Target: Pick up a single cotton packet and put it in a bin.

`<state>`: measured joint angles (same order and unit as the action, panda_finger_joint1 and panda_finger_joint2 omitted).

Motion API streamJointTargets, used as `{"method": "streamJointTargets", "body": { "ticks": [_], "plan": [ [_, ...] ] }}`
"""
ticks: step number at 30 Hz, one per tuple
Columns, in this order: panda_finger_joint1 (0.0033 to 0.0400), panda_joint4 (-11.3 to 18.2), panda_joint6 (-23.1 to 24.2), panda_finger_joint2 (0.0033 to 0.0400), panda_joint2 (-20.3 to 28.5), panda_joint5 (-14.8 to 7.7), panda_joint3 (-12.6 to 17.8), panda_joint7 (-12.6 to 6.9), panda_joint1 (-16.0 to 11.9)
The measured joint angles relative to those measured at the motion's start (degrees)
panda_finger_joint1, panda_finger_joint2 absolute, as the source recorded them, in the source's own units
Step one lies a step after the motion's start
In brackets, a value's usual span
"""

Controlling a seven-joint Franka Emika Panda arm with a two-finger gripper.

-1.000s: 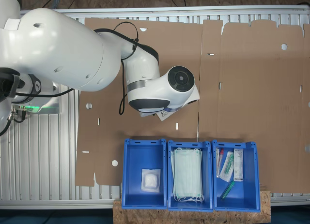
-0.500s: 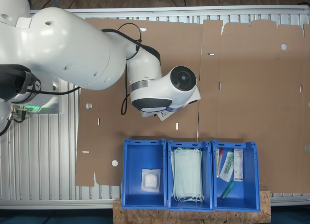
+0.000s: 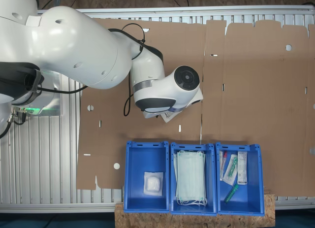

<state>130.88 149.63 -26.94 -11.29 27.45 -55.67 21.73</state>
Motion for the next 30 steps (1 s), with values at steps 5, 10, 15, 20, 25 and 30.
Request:
{"method": "streamJointTargets", "body": {
  "ticks": [5,10,15,20,25,30],
  "plan": [
    [0.04,-0.61,0.0,0.04,-0.55,0.0,-0.05,0.0,0.0],
    [0.04,-1.1,0.0,0.04,-0.93,0.0,-0.14,0.0,0.0],
    [0.04,-1.3,0.0,0.04,-1.16,0.0,-0.2,0.0,0.0],
    [0.04,-1.47,0.0,0.04,-1.41,0.0,-0.25,0.0,0.0],
    [0.04,-1.67,0.01,0.04,-1.63,0.0,-0.28,0.0,0.0],
    [0.04,-1.72,0.01,0.04,-1.73,0.0,-0.3,0.0,0.0]
  ]
}}
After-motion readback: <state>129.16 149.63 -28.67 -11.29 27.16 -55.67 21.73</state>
